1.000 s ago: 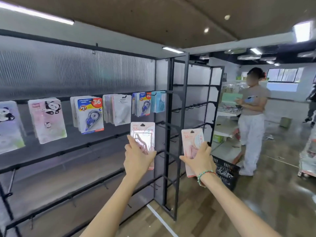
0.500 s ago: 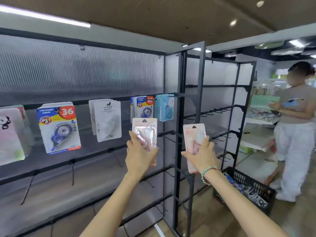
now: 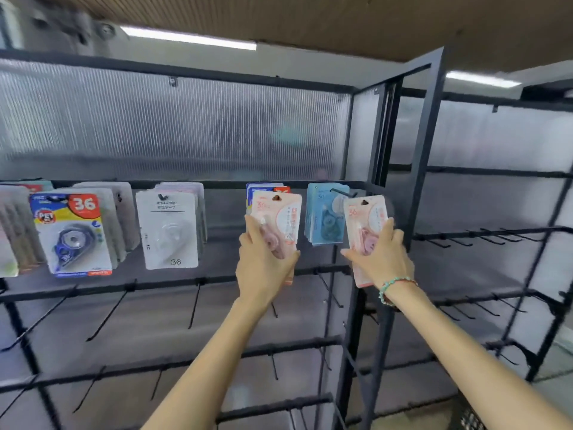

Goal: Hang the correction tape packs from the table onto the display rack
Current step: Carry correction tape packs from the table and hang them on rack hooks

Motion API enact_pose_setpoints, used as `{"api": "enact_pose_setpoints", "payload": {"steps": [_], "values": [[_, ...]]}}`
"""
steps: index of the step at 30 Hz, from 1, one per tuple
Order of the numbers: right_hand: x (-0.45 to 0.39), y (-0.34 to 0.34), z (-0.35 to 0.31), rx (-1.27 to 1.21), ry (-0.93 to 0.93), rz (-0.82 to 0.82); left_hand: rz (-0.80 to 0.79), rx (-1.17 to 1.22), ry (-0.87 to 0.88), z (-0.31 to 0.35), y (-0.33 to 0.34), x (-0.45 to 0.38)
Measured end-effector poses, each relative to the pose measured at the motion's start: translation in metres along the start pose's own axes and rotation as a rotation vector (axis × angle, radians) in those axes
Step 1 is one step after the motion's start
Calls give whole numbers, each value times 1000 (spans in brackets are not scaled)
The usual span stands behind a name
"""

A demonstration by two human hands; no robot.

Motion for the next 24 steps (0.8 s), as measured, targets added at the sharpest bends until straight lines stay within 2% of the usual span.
{"api": "enact_pose_setpoints", "payload": {"steps": [11,24], "values": [[-51,14,-3,-88,-86,-13,76,-131,-37,0,20,-16],[-44,21,-5,-45,-161,-20,131,-118,-72,-17,29,-21]]}}
Point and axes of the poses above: each hand's wrist, its own x-axis away from the middle knuckle, its own y-axis out of the palm, z = x × y, the point moved 10 cm from there along -x, towards the middle knuckle, and after that the axes turned 4 degrees about x, right-handed, at the moved point
